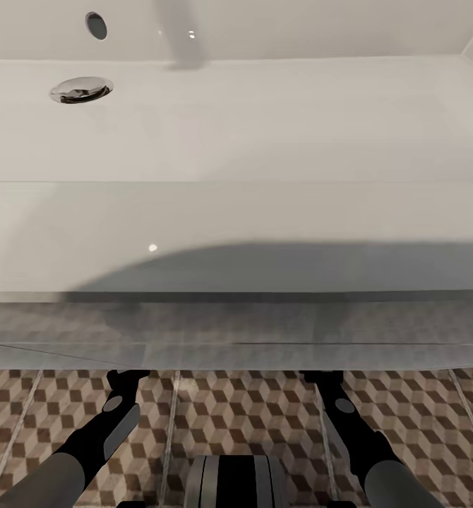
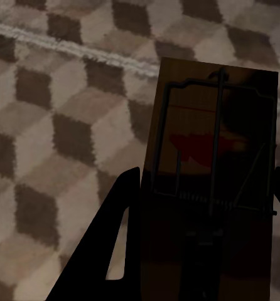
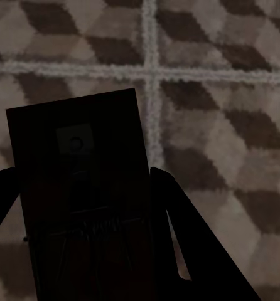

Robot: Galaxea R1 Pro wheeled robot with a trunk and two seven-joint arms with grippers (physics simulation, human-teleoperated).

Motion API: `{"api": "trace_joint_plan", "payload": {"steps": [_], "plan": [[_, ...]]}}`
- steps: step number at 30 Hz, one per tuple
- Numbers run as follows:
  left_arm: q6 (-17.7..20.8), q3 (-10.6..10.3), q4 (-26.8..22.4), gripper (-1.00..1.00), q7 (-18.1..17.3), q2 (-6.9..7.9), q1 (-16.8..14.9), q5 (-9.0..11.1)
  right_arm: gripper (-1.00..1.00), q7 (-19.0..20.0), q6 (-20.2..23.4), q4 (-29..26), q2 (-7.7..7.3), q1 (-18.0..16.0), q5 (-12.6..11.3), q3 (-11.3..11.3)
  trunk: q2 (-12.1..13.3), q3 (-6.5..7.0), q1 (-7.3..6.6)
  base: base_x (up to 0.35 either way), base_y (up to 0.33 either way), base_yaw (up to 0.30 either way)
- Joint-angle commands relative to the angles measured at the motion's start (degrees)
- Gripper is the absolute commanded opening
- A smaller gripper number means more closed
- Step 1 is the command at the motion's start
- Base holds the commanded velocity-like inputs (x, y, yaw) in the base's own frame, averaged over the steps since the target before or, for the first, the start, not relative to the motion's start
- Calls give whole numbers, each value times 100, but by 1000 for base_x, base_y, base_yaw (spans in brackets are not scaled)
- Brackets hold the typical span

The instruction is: Take the four mousetraps from the cabinet in the bathroom and place them on the bathroom floor. Make sure all four end up on the same floor surface, and ensure that at least two of them are either under or directly next to the same bathroom sink.

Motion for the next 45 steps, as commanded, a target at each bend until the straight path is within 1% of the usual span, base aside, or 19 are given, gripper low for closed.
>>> {"api": "trace_joint_plan", "payload": {"steps": [1,21,31,33,38,41,45], "plan": [[-23,-52,-5,-100,67,8,-5,32,-100,-16,-16,0,2,-2,7,2,-1,-3,-1,0,0,0],[-15,-64,-7,-100,70,-9,-6,32,-100,-19,-23,21,0,-2,-18,4,-1,-3,-1,0,0,0],[-4,-65,9,-100,9,-16,-12,11,-100,-19,-31,56,2,-3,-22,3,-1,-3,-1,0,0,0],[34,-65,12,-100,-5,-23,-47,9,-100,-19,-32,64,4,-6,-22,2,-1,-3,-1,0,0,0],[324,-65,12,-100,-24,-37,-198,14,-100,-19,-48,71,4,-37,-11,2,-1,-3,-1,0,0,0],[379,-65,12,-100,-26,-33,-272,16,-100,-19,-50,75,5,-162,-29,2,-1,-3,-1,0,0,0],[386,-65,15,-100,-27,-41,-296,16,-100,-19,-52,81,6,-213,-33,7,-1,-3,-1,0,0,0]]}}
